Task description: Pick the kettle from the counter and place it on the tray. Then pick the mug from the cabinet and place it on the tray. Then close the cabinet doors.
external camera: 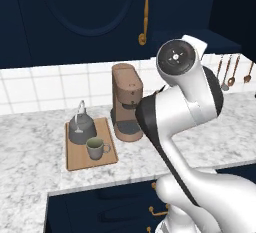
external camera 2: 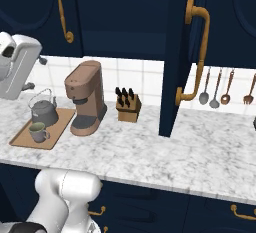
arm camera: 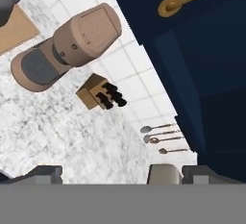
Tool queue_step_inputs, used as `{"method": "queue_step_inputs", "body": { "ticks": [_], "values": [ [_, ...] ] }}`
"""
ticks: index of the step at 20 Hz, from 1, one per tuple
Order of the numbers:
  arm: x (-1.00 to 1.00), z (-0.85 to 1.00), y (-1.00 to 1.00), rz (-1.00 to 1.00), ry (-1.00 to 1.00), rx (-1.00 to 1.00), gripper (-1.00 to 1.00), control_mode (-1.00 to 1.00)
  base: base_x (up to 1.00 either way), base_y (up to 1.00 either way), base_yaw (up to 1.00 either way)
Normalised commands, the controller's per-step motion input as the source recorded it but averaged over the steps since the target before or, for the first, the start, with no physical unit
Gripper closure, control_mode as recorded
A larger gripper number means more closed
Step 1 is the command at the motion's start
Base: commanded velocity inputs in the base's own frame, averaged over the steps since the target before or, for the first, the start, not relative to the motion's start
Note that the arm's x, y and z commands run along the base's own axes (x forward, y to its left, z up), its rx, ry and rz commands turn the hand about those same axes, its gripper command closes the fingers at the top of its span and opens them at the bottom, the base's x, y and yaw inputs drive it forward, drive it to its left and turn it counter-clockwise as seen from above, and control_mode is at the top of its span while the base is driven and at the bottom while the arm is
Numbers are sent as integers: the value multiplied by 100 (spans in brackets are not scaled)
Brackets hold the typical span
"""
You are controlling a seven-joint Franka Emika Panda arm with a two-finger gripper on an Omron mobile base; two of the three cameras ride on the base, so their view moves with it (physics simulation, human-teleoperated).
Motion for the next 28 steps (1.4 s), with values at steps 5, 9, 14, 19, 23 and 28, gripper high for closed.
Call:
{"method": "queue_step_inputs", "body": {
  "ticks": [5,9,14,19,23,28],
  "values": [
    [-26,1,-55,0,0,0,-100,-100,0,0,0],
    [-19,3,-75,-2,5,0,-100,-100,0,0,0],
    [-10,0,-91,0,10,0,-100,-100,0,0,0],
    [-24,-9,-80,-1,4,-4,-100,-100,0,0,0],
    [-39,-3,-53,0,0,-25,-100,-100,0,0,0],
    [-50,0,-46,0,2,-24,-100,-100,0,0,0]
  ]
}}
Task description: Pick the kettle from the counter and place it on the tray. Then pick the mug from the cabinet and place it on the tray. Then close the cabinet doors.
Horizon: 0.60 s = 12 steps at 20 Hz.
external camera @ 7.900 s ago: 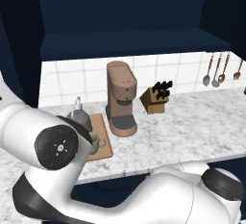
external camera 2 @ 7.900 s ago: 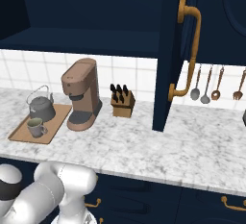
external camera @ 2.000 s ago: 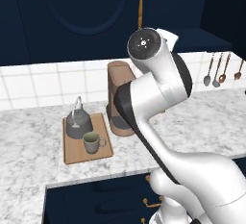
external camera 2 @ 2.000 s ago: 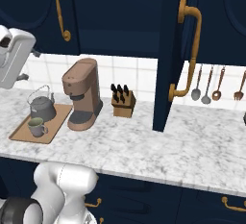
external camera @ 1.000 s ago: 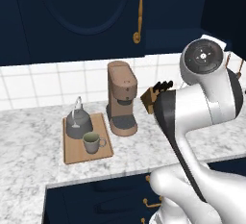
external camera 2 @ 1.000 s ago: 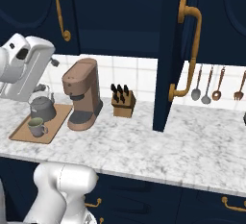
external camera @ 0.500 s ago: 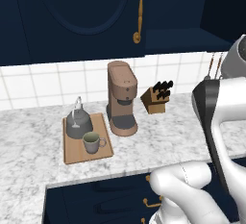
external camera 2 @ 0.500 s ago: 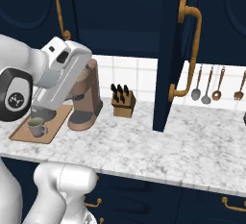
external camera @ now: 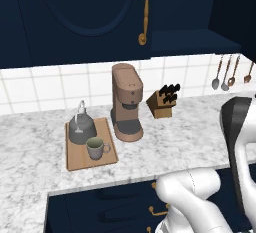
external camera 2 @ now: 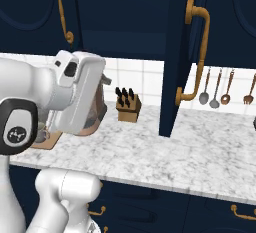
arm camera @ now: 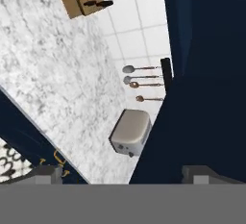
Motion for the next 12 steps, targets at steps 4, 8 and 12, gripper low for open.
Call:
{"method": "queue_step_inputs", "body": {
  "ticks": [4,8,12],
  "values": [
    [-48,1,-65,-1,2,-8,-100,-100,0,0,0],
    [-39,3,-59,-1,4,-7,-100,-100,0,0,0],
    [-36,5,-57,0,5,-10,-100,-100,0,0,0]
  ]
}}
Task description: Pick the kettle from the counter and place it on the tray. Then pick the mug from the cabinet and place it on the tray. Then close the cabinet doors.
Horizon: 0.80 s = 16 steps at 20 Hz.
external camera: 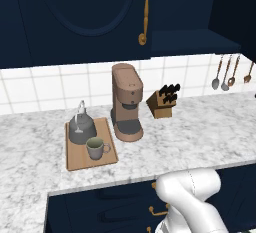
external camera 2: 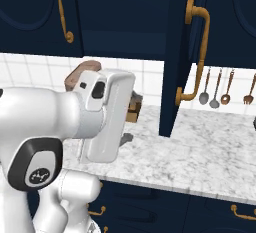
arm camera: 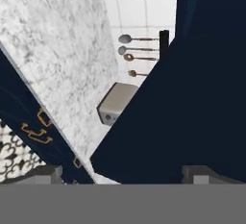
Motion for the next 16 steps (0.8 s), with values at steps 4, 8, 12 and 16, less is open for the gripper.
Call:
{"method": "queue_step_inputs", "body": {
  "ticks": [4,8,12,16],
  "values": [
    [-38,16,-54,-2,0,-2,-100,-100,0,0,0],
    [-27,12,-41,-13,0,0,-100,-100,0,0,0],
    [-9,9,-42,-16,0,-2,-100,-100,0,0,0],
    [1,10,-50,-5,0,-6,-100,-100,0,0,0]
  ]
}}
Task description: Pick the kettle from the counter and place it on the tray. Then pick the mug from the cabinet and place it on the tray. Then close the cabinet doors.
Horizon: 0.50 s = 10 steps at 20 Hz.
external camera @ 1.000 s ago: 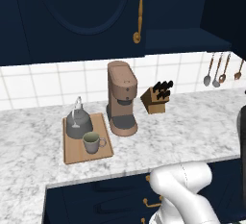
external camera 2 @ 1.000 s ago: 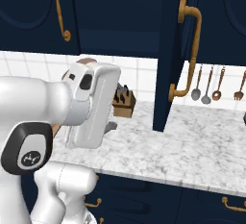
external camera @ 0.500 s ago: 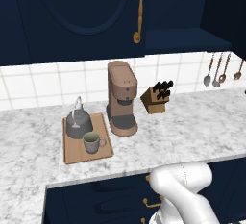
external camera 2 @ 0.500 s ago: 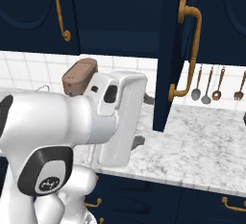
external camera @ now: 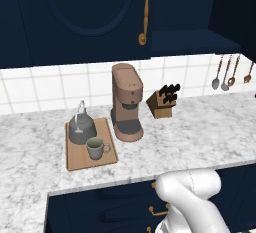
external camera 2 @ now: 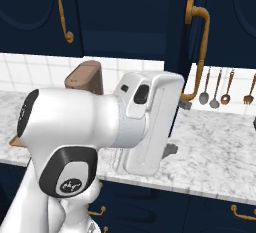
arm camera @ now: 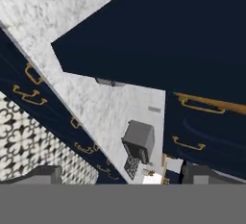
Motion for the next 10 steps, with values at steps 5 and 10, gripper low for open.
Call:
{"method": "queue_step_inputs", "body": {
  "ticks": [5,10],
  "values": [
    [20,0,-53,0,1,-8,-100,-100,0,0,0],
    [49,-2,-28,0,15,-6,-100,-100,0,0,0]
  ]
}}
